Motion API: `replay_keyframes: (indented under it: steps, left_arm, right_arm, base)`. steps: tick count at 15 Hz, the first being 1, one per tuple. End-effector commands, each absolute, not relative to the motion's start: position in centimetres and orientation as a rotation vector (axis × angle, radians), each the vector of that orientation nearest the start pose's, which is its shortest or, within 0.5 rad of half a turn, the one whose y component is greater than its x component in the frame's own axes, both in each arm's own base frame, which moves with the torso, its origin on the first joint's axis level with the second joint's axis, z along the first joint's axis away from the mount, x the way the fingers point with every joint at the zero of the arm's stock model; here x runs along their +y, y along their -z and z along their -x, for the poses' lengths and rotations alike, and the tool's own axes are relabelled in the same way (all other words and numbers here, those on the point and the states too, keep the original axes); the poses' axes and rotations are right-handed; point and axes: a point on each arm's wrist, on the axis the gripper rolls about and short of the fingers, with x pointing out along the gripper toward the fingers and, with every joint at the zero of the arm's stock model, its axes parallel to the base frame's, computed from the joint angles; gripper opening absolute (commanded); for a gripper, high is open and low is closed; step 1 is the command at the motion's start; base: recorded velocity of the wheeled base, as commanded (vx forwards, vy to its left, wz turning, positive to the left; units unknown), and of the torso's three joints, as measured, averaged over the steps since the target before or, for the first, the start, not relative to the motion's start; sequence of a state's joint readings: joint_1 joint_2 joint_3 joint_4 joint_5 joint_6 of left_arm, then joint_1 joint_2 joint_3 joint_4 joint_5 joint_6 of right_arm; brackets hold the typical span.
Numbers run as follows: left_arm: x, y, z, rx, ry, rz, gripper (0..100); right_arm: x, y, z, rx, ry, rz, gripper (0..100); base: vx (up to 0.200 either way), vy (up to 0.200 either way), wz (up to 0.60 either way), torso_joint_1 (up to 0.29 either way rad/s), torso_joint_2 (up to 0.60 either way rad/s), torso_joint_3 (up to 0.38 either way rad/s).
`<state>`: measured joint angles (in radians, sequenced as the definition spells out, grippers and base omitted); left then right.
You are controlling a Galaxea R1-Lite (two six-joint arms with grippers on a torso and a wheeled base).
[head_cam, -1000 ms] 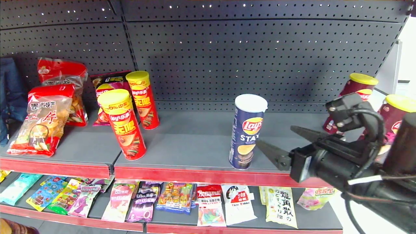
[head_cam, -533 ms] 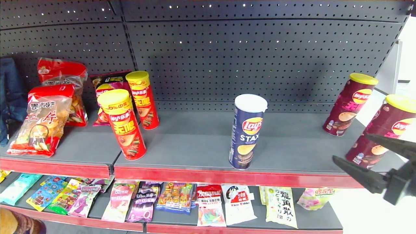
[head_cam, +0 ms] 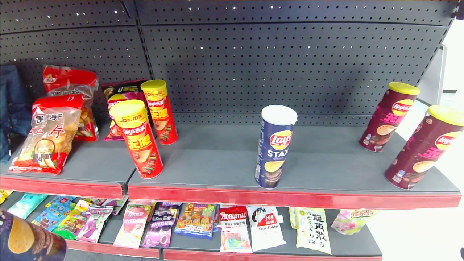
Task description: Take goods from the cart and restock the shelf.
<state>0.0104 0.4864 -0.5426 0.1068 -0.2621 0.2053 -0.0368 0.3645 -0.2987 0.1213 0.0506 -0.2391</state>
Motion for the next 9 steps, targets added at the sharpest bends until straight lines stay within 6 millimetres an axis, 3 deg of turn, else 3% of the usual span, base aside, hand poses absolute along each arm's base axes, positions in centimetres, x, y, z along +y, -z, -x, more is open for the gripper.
replay_keyframes:
  steps: [1,3,5,9]
  left_arm:
    - [-0.6,-22.6,-2.0,0.065,0.277,-0.189,0]
    - [-0.6,-22.8,-2.3,0.072,0.282,-0.188,0]
    - [-0.6,-23.5,-2.8,0.074,0.281,-0.188,0]
    - [-0.6,-23.8,-3.0,0.075,0.281,-0.187,0]
  right_arm:
    - [0.2,-14.5,1.3,0.118,-0.013,0.235,100]
    - [0.2,-13.5,1.6,0.110,-0.010,0.240,100]
    - [0.2,-12.0,2.0,0.103,-0.006,0.259,100]
    - [0.2,-11.8,1.9,0.114,-0.009,0.262,100]
  base:
    - [0.000,0.000,0.00,0.000,0.00,0.000]
    - [0.000,0.000,0.00,0.000,0.00,0.000]
    - [0.000,0.000,-0.60,0.002,0.00,0.005]
    - [0.000,0.000,-0.60,0.006,0.00,0.004]
